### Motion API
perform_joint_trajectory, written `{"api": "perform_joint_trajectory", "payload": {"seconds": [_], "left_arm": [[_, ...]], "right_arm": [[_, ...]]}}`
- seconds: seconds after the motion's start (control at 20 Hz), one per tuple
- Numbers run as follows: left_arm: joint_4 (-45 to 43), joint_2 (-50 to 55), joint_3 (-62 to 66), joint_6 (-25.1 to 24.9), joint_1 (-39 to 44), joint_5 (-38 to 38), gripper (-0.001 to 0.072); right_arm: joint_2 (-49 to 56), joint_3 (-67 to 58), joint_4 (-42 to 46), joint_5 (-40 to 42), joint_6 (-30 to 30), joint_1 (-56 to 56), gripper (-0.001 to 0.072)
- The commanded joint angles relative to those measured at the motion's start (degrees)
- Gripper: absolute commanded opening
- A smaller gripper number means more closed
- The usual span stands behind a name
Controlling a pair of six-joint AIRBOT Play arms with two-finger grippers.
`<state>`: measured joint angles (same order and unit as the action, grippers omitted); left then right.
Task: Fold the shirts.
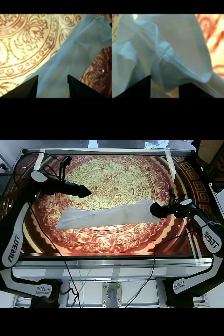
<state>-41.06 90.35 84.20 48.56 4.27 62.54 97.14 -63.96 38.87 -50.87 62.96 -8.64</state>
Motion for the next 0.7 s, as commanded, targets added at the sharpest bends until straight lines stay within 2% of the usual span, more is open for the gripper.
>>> {"api": "perform_joint_trajectory", "payload": {"seconds": [0.0,0.05,0.1,0.15,0.25,0.4,0.5,0.65], "left_arm": [[-0.20,1.38,0.07,0.13,0.07,-0.15,0.0430],[-0.28,1.97,0.07,0.17,0.07,-0.13,0.0375],[-0.48,2.58,0.07,0.98,0.07,-0.09,0.0296],[-0.61,3.13,0.07,1.99,0.07,-0.02,0.0253],[-0.72,3.80,0.07,3.26,0.07,0.09,0.0218],[-0.94,3.85,0.07,4.22,0.07,0.22,0.0218],[-0.96,3.85,0.07,4.46,0.07,0.46,0.0218],[-1.03,3.85,0.07,4.63,0.04,0.55,0.0218]], "right_arm": [[1.09,-1.07,-0.17,1.31,-1.33,4.50,0.0241],[1.09,-1.46,-0.31,1.51,-3.98,5.53,0.0065],[1.09,-2.14,-0.33,1.25,-6.19,6.25,0.0027],[1.03,-3.10,-0.35,0.37,-6.73,6.62,0.0026],[0.63,-6.19,-1.11,-3.04,-6.73,6.71,0.0026],[-2.12,-12.15,-4.92,-10.14,-7.61,6.95,0.0025],[-5.73,-15.50,-11.63,-14.58,-10.62,7.89,0.0026],[-11.69,-20.37,-19.15,-24.24,-10.67,11.47,0.0025]]}}
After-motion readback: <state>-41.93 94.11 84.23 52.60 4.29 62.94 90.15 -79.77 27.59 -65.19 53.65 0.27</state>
